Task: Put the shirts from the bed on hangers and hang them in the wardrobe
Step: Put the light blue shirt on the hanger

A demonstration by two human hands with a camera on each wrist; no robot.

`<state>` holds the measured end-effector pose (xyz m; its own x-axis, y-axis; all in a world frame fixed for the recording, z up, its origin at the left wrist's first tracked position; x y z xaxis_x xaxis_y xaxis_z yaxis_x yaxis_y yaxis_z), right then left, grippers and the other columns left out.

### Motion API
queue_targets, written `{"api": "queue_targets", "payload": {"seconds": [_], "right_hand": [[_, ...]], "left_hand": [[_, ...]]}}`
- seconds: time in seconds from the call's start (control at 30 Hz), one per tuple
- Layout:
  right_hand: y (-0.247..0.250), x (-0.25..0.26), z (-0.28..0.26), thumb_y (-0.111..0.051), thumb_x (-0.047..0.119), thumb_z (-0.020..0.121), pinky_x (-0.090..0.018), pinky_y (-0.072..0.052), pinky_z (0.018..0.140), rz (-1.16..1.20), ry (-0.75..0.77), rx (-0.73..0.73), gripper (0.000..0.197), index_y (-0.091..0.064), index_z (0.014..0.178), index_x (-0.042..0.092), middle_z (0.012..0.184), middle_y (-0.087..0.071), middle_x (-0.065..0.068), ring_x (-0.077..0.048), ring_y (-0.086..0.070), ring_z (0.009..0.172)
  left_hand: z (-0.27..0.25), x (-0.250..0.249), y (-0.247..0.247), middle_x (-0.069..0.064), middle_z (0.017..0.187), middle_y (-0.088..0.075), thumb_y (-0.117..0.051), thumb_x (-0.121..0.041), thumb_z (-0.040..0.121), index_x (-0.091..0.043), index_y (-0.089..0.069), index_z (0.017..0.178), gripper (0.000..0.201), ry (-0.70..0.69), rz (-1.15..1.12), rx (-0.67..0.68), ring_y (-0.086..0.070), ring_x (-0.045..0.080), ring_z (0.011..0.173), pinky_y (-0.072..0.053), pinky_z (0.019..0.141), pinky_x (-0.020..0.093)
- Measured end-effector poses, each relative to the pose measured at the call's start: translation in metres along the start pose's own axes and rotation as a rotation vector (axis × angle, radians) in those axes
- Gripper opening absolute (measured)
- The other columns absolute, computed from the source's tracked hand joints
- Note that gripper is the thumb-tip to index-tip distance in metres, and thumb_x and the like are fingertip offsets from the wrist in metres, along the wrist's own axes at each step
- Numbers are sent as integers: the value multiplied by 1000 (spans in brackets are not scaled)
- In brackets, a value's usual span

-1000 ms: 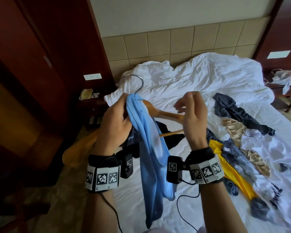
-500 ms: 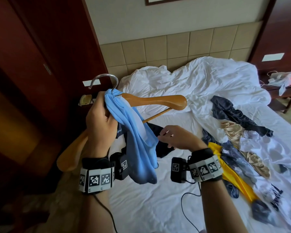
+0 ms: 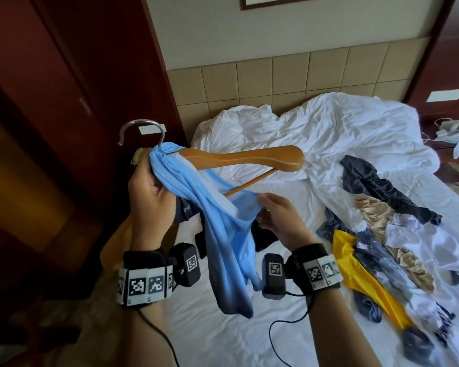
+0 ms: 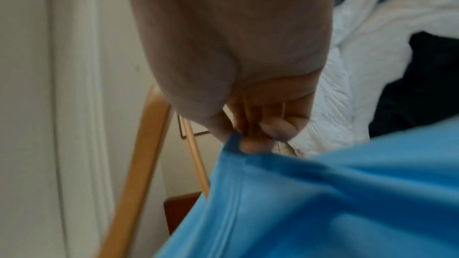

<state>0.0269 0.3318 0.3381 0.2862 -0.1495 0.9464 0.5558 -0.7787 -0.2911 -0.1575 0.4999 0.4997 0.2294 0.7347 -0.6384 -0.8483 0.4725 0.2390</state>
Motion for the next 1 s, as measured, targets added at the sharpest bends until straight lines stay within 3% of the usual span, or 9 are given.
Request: {"api": "queue_targets", "payload": {"seconds": [0.13,0.2,0.37,0.47,0.53,0.6,0.73,0.83,1.0], "right_hand": [[24,15,5,-54,18,99,-14,-22,35,664,-124,-57,25,-55,74,15,54,-39,7,-3,-33,39],[36,21,3,-52,10,95,-15,-20,37,747,-123,-103,35,-51,60,17,54,-35,7,-4,-31,39],[50,23,2,-43,10,107,-18,-19,40,674,-57,-184,50,-48,58,18,54,-35,5,-6,-29,42],[57,24,3,-51,35,109,-20,-20,40,645,-51,-167,52,-54,59,19,51,-39,5,-8,-32,41],[64,23,5,-58,49,103,-20,-23,39,559,-37,-148,44,-56,72,18,59,-50,1,-9,-41,46],[68,22,8,-67,50,95,-21,-30,37,507,-24,-146,37,-55,81,19,68,-50,-1,-10,-46,49],[83,20,8,-71,33,99,-19,-45,45,421,22,-297,25,-60,82,18,63,-55,4,-8,-56,55],[97,18,8,-77,33,96,-25,-44,55,126,147,-445,27,-59,80,19,68,-55,3,-12,-55,65],[97,27,7,-72,39,99,-33,-34,58,-312,316,-566,47,-51,67,13,62,-45,2,-10,-40,58]], "left_hand": [[3,15,11,16,111,-67,-58,10,94,6,-60,118,24,24,-37,55,-66,8,105,-52,93,26],[2,21,11,15,117,-69,-60,7,95,5,-61,123,28,43,-59,112,-67,10,110,-51,96,26],[0,29,6,-9,116,-71,-60,-5,94,-10,-63,125,31,90,-92,154,-67,8,114,-50,98,22],[-1,33,2,-17,112,-72,-61,-1,95,-6,-64,123,29,100,-77,198,-67,5,110,-51,95,21],[-2,37,0,-22,111,-72,-62,6,97,-4,-64,124,29,117,-62,233,-67,1,109,-49,93,16],[-2,39,-2,-22,113,-72,-61,8,97,-8,-64,127,33,138,-62,253,-66,1,112,-48,94,15],[-2,39,-4,-15,118,-72,-64,0,96,-17,-65,128,36,169,-69,283,-66,6,116,-52,99,23],[-2,35,-7,-17,118,-72,-63,-16,94,-46,-64,121,40,187,-61,317,-66,4,116,-52,99,26],[-4,41,-8,-13,118,-73,-64,-19,95,-33,-65,125,33,222,-21,311,-67,7,116,-54,101,40]]}}
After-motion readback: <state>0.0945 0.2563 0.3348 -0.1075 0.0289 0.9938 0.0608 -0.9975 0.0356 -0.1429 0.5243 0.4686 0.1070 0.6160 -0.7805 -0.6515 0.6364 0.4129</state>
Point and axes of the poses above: each hand's wrist, its own z-axis towards the middle knuckle, its own y-axis out of the back of the hand, x = y × z, the point moved 6 cm from there along z, towards the middle knuckle
